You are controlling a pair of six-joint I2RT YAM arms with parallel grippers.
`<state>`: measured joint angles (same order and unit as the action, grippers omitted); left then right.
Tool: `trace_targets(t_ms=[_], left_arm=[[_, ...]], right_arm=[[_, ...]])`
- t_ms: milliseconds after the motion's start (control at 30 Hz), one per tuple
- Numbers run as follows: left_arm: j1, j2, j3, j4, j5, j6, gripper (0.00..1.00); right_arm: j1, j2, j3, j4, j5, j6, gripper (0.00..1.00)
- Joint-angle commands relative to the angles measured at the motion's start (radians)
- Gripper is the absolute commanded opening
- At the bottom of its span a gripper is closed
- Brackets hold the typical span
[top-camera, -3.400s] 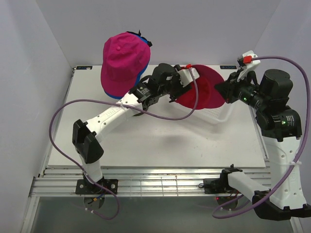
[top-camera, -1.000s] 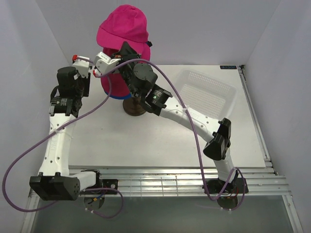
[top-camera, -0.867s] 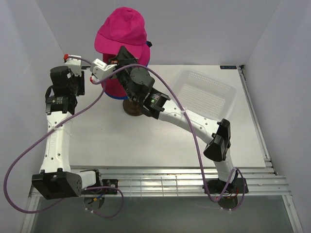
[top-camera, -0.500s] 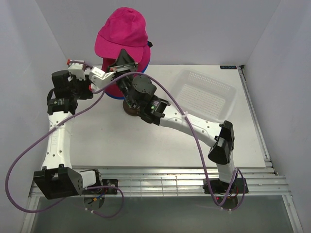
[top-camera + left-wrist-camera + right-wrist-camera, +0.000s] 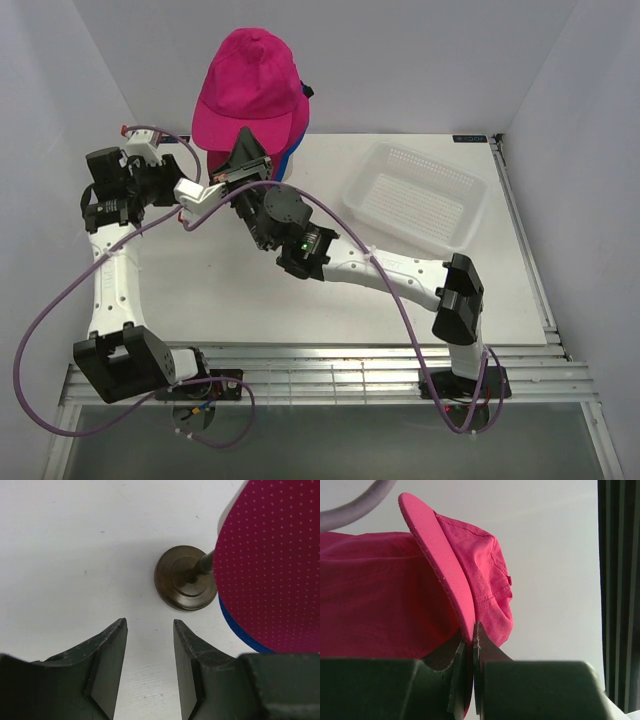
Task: Stack the hats
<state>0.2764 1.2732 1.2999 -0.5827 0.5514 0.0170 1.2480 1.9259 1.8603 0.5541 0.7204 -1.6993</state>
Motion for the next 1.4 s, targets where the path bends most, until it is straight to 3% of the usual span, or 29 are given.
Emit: trace_targets(t_ms=[0,667,1367], left_arm=[[-0.002,-0.014,-0.031,-0.002,0.119,-0.009,0.53],[-0.002,-0.009,-0.057,0.018,0.205,-0.068,0.53],[-0.002,-0.015,-0.065,0.026,0.248,-0.075,0.51]], right_arm=[[0.022,-0.057,-0.016,0.113,0.025,-0.054,0.08],[0.090,-0.018,-0.148,0.142,0.129,-0.051,0.08],[0.102,0.077,-0.173,0.179,0.126,-0.033,0.08]])
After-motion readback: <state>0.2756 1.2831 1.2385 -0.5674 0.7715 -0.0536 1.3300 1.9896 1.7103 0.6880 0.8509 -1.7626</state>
